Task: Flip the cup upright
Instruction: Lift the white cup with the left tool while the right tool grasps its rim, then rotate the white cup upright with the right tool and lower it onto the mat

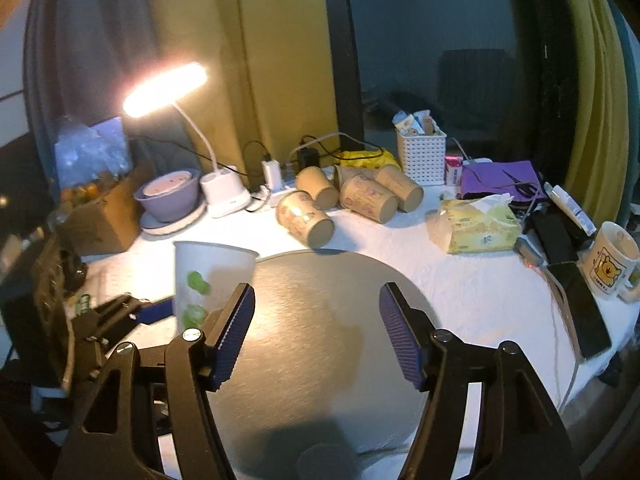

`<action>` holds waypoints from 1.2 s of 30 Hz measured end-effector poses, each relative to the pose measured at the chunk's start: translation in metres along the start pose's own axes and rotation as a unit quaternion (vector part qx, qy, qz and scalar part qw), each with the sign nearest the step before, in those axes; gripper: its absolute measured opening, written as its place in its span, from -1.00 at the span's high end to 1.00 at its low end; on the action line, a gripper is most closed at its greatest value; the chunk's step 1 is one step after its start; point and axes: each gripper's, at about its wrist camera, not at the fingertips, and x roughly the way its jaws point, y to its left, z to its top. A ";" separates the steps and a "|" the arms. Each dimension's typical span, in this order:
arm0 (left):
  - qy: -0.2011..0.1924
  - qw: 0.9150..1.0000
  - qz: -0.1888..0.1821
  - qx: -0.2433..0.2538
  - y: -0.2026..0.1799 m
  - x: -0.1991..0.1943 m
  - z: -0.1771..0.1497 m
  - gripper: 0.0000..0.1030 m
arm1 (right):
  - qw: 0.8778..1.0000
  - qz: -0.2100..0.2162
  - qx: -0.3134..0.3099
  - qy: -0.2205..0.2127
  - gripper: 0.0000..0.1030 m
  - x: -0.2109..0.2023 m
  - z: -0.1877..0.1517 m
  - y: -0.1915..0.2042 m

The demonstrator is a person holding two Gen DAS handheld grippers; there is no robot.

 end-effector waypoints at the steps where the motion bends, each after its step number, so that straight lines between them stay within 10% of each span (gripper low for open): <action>1: -0.002 1.000 0.000 0.007 -0.003 -0.003 -0.003 -0.27 | 1.000 0.006 0.000 -0.002 -0.32 -0.004 -0.002 0.003; 20: -0.114 0.986 -0.015 0.119 -0.054 -0.051 -0.028 -0.27 | 0.991 0.130 0.027 0.004 -0.42 -0.025 -0.021 0.029; 36: -0.126 0.979 0.003 0.158 -0.064 -0.056 -0.035 -0.28 | 0.981 0.185 0.059 0.023 -0.35 -0.018 -0.020 0.017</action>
